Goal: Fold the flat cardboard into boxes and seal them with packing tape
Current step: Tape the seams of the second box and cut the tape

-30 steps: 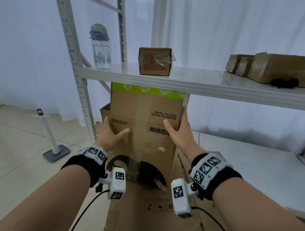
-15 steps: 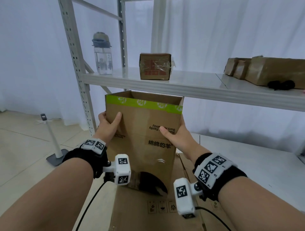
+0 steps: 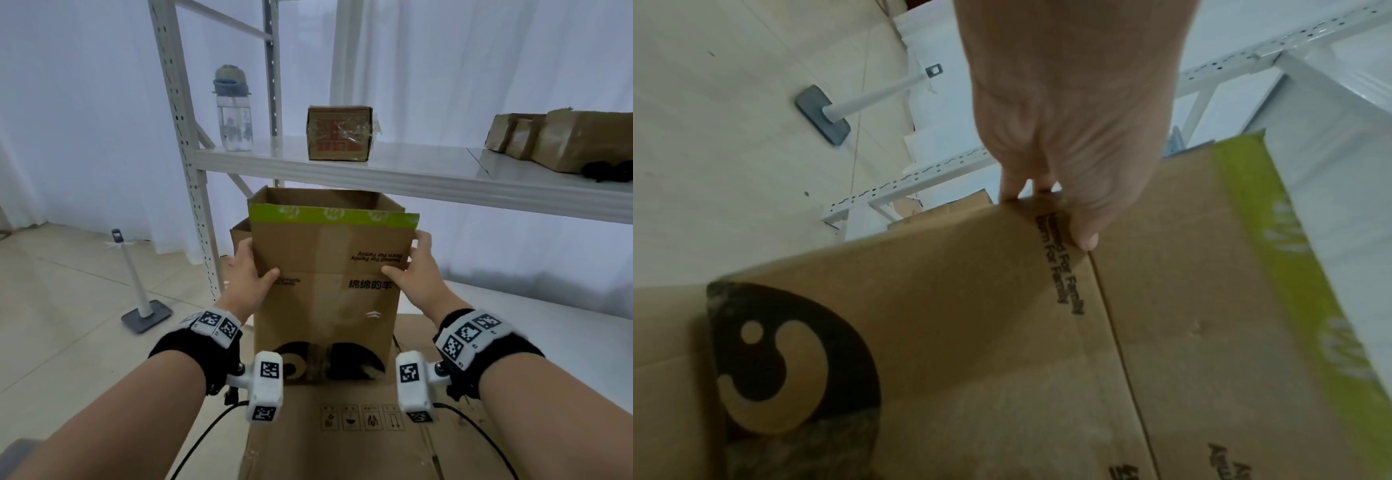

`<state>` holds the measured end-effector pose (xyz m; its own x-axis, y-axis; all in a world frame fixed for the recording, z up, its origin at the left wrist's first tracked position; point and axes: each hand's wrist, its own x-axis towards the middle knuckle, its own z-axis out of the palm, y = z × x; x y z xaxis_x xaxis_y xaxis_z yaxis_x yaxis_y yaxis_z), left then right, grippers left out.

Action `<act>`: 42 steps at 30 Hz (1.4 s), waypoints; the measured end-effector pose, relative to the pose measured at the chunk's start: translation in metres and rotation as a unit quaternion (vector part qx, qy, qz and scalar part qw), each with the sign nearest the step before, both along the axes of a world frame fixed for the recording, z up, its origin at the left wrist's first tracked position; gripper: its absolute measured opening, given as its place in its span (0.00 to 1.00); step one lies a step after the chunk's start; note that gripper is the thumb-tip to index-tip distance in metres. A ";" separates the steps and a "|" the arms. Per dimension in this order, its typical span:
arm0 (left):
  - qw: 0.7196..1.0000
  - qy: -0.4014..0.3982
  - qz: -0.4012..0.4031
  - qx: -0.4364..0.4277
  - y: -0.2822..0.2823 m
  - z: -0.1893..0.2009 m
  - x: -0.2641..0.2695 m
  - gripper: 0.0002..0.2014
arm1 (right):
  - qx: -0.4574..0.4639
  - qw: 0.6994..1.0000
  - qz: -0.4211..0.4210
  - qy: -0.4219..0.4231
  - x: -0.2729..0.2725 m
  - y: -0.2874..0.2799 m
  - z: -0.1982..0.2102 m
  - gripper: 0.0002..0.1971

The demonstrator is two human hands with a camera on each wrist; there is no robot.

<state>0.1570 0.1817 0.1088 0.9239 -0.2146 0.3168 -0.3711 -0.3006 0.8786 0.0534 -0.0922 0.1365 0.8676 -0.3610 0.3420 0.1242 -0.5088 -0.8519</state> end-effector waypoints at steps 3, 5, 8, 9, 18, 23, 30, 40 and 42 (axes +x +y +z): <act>1.000 -0.021 0.006 0.003 -0.019 0.000 0.005 0.21 | -0.027 0.999 -0.045 0.009 0.003 -0.015 -0.001 0.22; 0.998 -0.051 0.044 0.015 -0.033 0.004 0.008 0.18 | -0.032 0.996 -0.079 0.011 0.007 -0.022 0.000 0.21; 0.994 -0.068 0.081 0.034 -0.049 0.008 0.015 0.14 | -0.062 0.990 -0.127 -0.010 0.012 -0.029 0.001 0.16; 0.993 -0.068 0.091 0.036 -0.052 0.009 0.019 0.13 | -0.068 0.989 -0.133 -0.017 0.013 -0.031 0.001 0.15; 0.985 0.029 0.126 0.111 -0.069 0.004 0.043 0.15 | -0.124 0.976 -0.150 -0.092 0.038 -0.033 -0.037 0.22; 0.993 0.065 0.029 -0.097 -0.077 -0.014 0.053 0.27 | -0.206 0.965 -0.133 -0.092 0.055 -0.041 -0.046 0.12; 0.978 -0.011 0.055 -0.202 -0.068 -0.030 0.081 0.18 | -0.357 0.922 -0.110 -0.098 0.082 -0.052 -0.065 0.06; 0.961 0.016 0.011 -0.277 -0.085 -0.013 0.115 0.14 | -0.083 0.975 -0.075 -0.194 0.106 -0.035 -0.074 0.07; 0.955 0.071 0.004 -0.288 -0.085 -0.021 0.121 0.19 | -0.108 0.979 -0.059 -0.164 0.109 -0.034 -0.078 0.10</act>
